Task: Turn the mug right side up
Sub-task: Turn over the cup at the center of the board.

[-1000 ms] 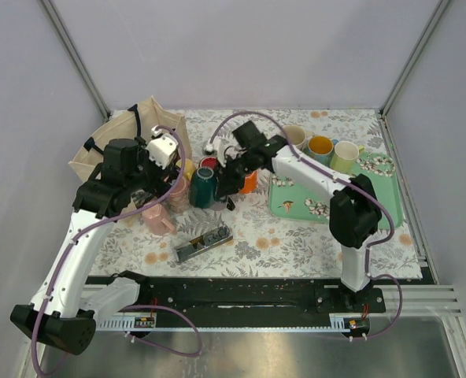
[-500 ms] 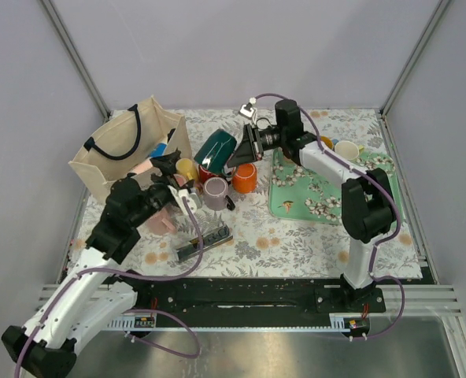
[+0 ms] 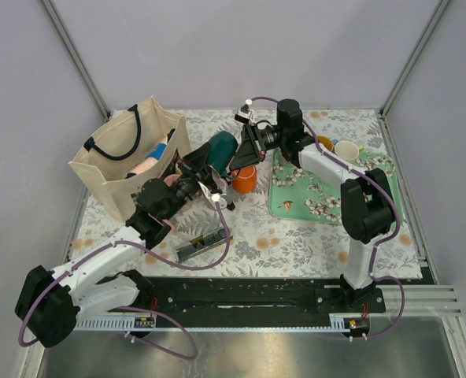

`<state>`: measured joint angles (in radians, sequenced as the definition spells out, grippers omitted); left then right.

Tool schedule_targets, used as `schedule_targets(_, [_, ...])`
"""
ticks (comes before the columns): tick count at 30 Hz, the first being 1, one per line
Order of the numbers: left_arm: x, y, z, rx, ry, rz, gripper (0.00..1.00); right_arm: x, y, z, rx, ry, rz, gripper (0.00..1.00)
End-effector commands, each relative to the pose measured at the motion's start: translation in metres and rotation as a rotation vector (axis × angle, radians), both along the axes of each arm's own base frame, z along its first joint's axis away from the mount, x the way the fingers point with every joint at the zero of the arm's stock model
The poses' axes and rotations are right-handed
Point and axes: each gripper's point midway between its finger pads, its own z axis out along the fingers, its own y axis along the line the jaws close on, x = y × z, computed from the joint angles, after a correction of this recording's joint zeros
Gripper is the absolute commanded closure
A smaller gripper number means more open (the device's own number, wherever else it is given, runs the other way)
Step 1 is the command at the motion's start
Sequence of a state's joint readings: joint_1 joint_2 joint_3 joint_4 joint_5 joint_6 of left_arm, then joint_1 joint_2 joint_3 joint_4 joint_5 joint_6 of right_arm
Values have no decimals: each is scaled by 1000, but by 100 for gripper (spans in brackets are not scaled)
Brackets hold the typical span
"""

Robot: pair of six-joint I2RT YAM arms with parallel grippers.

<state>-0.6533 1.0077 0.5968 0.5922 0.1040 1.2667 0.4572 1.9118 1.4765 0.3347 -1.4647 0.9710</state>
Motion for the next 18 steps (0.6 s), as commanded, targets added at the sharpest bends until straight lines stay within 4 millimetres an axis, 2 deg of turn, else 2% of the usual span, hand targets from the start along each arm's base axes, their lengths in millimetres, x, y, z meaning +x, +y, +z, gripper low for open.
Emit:
schedule_targets(1, [-4, 4, 47, -115, -41, -2, 100, -12, -8, 35, 111, -235, 48, 60])
schedule_targets(3, [-5, 2, 38, -95, 36, -19, 100, 4, -9, 36, 111, -245, -44, 35])
schedule_targets(5, [-7, 0, 29, -84, 158, -30, 100, 25, -18, 38, 90, -229, -146, 27])
schedule_targets(8, [-15, -4, 10, -58, 433, -45, 100, 56, -46, 37, 56, -234, -279, 16])
schedule_targets(9, [-18, -3, 5, -49, 521, -36, 100, 67, -58, 34, 27, -232, -335, 9])
schedule_targets(10, [-18, -3, 11, -70, 586, -21, 100, 80, -67, 30, -10, -271, -407, 4])
schedule_targets(11, [-20, -2, 3, -69, 677, 0, 100, 93, -81, 18, -99, -269, -504, 1])
schedule_targets(13, [-19, -2, -8, -80, 825, 56, 100, 114, -117, -17, -394, -376, -695, 1])
schedule_targets(14, [-19, -3, -9, -105, 890, 87, 100, 119, -133, -27, -501, -520, -727, 1])
schedule_targets(15, [-20, -2, -18, -104, 972, 126, 100, 117, -142, -30, -550, -635, -715, 1])
schedule_targets(16, [-20, -5, -21, -110, 1027, 148, 100, 117, -152, -32, -598, -686, -735, 0])
schedule_targets(18, [-22, -9, -47, -51, 1186, 209, 100, 117, -175, -36, -704, -731, -816, 1])
